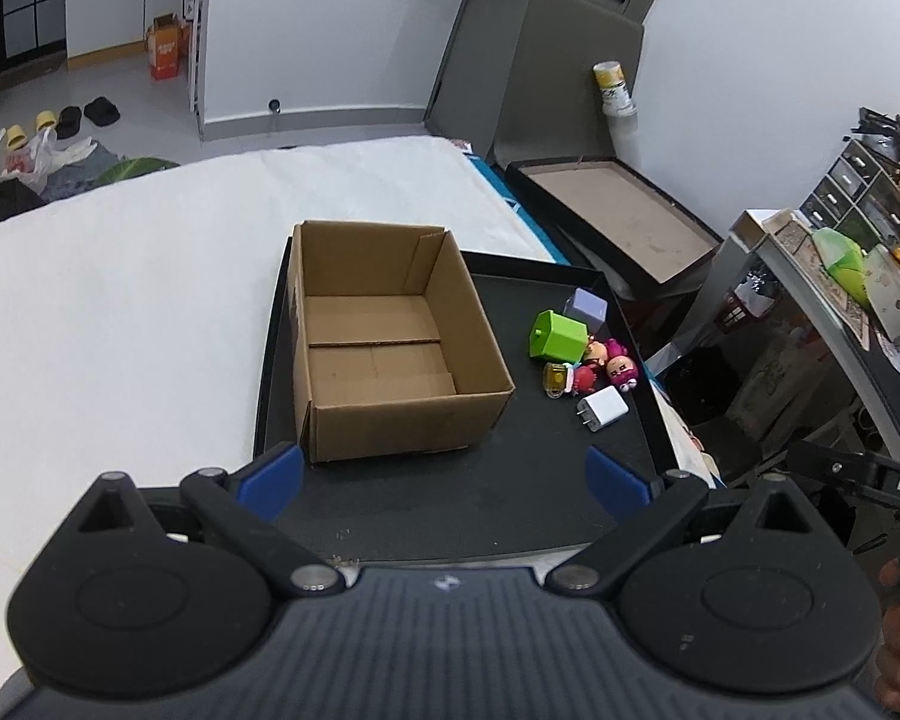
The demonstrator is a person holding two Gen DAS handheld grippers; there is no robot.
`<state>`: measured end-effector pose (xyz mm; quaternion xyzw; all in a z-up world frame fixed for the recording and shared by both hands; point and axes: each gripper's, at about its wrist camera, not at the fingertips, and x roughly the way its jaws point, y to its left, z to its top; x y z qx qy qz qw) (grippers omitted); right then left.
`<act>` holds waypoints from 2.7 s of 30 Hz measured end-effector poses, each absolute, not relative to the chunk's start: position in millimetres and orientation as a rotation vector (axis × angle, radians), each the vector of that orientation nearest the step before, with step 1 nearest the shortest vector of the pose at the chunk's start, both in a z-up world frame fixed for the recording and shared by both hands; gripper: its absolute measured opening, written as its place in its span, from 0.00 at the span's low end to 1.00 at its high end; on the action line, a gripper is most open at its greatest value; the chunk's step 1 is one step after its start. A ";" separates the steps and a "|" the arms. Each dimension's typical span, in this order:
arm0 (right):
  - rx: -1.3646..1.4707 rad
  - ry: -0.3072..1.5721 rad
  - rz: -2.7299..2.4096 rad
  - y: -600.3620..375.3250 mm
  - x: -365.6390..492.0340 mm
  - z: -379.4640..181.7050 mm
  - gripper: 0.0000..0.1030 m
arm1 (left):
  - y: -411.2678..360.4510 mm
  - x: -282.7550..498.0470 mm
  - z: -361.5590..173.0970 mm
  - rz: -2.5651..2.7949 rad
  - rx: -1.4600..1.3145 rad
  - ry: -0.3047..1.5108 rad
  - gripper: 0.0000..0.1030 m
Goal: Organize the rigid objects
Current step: 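Move the right tool toward the white charger while the left tool approaches the box wall, then grasp the white charger with the right gripper while the left gripper grips the box wall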
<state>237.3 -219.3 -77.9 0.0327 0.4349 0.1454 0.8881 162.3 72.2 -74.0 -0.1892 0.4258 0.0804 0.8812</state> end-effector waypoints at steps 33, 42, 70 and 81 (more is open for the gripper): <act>0.232 1.012 0.177 -205.1 329.0 -158.4 0.77 | 134.2 238.6 -141.1 0.291 -0.488 0.979 0.61; 0.247 1.078 0.125 -190.9 361.7 -195.0 0.69 | 151.6 258.4 -171.4 0.345 -0.503 1.037 0.41; 0.195 1.163 -0.010 -161.1 409.9 -268.1 0.56 | 174.0 277.5 -201.7 0.331 -0.533 1.156 0.13; 0.133 1.200 0.074 -162.6 395.2 -264.8 0.37 | 173.4 278.2 -204.3 0.283 -0.505 1.163 0.13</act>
